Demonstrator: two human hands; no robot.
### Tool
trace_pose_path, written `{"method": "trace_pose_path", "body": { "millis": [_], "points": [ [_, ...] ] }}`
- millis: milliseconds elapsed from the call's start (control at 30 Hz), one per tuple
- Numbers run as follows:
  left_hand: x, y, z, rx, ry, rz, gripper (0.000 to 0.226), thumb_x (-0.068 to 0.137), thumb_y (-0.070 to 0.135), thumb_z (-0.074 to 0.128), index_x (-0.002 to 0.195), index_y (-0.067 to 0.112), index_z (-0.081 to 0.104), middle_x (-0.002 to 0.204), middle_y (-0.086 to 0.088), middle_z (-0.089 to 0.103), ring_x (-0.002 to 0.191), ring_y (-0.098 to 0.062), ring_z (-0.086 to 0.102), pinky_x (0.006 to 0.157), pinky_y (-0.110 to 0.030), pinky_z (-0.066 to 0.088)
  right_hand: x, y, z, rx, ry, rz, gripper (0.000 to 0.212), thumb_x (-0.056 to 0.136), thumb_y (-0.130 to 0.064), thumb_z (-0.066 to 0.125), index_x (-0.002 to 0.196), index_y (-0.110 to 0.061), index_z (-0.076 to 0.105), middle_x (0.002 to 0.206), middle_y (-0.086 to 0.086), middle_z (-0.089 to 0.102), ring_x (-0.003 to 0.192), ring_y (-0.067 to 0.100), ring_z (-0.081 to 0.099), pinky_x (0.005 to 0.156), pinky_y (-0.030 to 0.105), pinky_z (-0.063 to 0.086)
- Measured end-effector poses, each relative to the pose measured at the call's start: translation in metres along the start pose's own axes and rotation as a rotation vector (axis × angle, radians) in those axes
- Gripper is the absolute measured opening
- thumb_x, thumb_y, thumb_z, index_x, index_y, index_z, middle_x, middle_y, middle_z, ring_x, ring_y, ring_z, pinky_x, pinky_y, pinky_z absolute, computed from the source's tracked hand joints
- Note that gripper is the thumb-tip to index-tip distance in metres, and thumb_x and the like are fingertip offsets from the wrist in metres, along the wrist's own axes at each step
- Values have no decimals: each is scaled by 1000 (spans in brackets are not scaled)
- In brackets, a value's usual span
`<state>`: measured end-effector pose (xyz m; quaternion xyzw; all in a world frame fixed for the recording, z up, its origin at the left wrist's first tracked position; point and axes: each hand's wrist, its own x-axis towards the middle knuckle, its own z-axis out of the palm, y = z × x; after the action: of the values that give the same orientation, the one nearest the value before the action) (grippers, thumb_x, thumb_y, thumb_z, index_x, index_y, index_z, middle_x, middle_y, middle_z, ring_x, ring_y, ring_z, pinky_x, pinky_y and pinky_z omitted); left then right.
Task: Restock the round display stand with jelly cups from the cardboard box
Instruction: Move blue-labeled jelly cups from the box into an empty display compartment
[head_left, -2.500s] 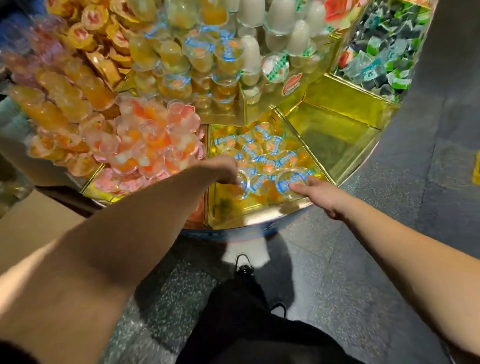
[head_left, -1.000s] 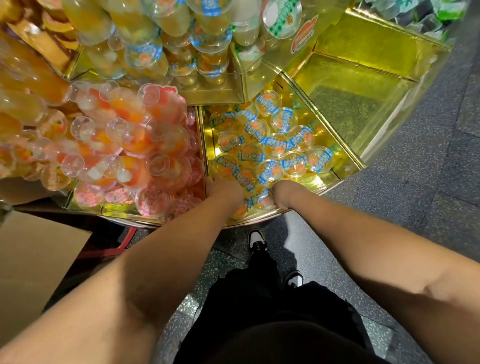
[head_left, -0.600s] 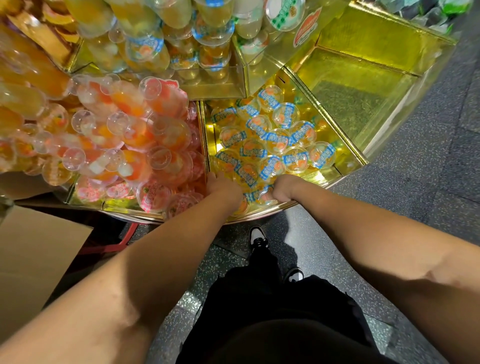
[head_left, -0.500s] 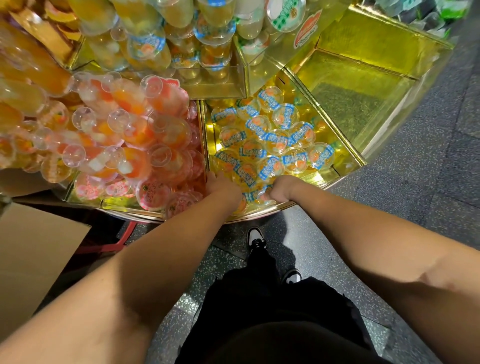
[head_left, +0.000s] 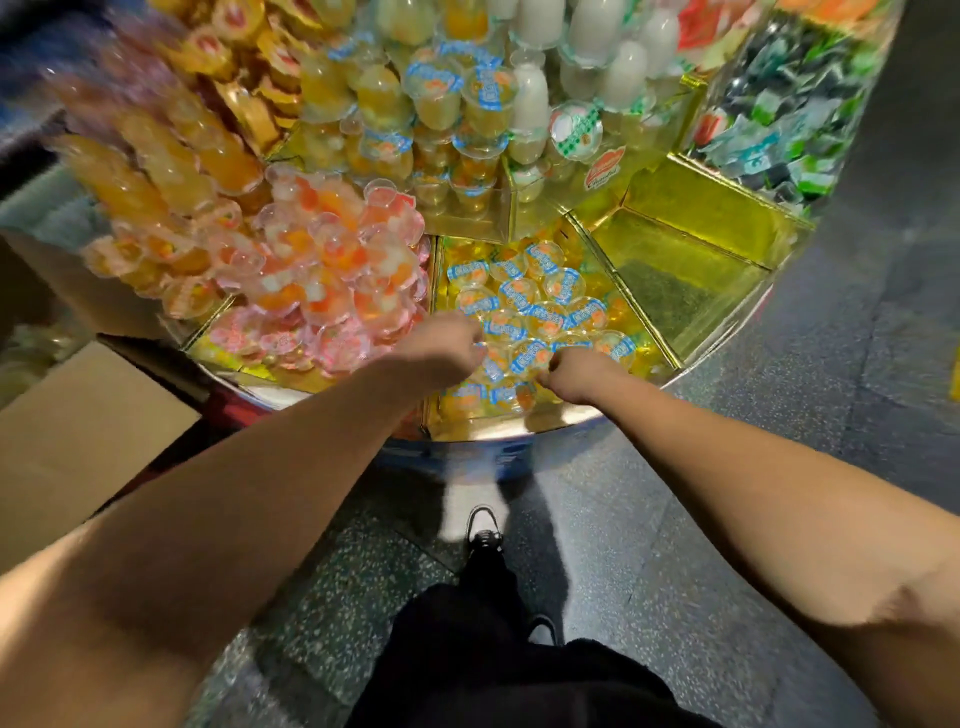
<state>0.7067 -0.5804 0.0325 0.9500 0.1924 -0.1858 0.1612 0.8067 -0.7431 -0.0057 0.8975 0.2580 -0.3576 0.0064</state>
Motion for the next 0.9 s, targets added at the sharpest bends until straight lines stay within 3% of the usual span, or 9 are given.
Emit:
{"method": "trace_pose_path", "body": {
  "millis": [133,233,333,467,700,900],
  "points": [
    [-71,-16,-25,-97,222,15,31,98,26,53,118,6,64,121,-18,59,115,-33,53,92,-36,43,-56,-11,-25,34,153,-94,42,99,-39,49,128,-10,58,130,15,61,120,33,56,89,33,44],
    [-122,-40,-38,-129,323,-70,31,97,27,54,121,9,62,119,-17,58,114,-34,52,90,-35,42,-91,-36,-36,65,224,-198,33,99,-37,51,117,-12,62,120,15,65,111,31,60,79,30,42],
    [-171,-74,-43,-126,400,-173,33,98,35,52,118,12,63,119,-14,57,117,-32,49,95,-36,39,-121,-82,-41,28,290,-320,31,97,-39,52,113,-16,63,117,13,67,108,31,61,81,32,45],
    [-228,-129,-48,-141,462,-302,37,97,38,51,127,18,60,132,-10,53,125,-32,46,101,-37,39,-152,-166,-36,-113,319,-514,37,97,-42,50,123,-18,60,123,10,65,112,31,61,87,34,49],
    [-307,-263,-39,-230,485,-526,34,97,35,43,122,22,61,129,-6,52,127,-30,44,105,-39,37,-168,-340,11,-400,304,-872,36,94,-35,53,123,-14,60,124,8,64,111,29,60,86,34,49],
    [-381,-408,-11,-360,483,-658,32,101,32,45,126,18,60,130,-2,53,125,-23,46,106,-33,35,-153,-504,75,-454,159,-955,38,99,-34,50,133,-16,55,135,7,58,122,26,54,95,31,42]
  ]
}}
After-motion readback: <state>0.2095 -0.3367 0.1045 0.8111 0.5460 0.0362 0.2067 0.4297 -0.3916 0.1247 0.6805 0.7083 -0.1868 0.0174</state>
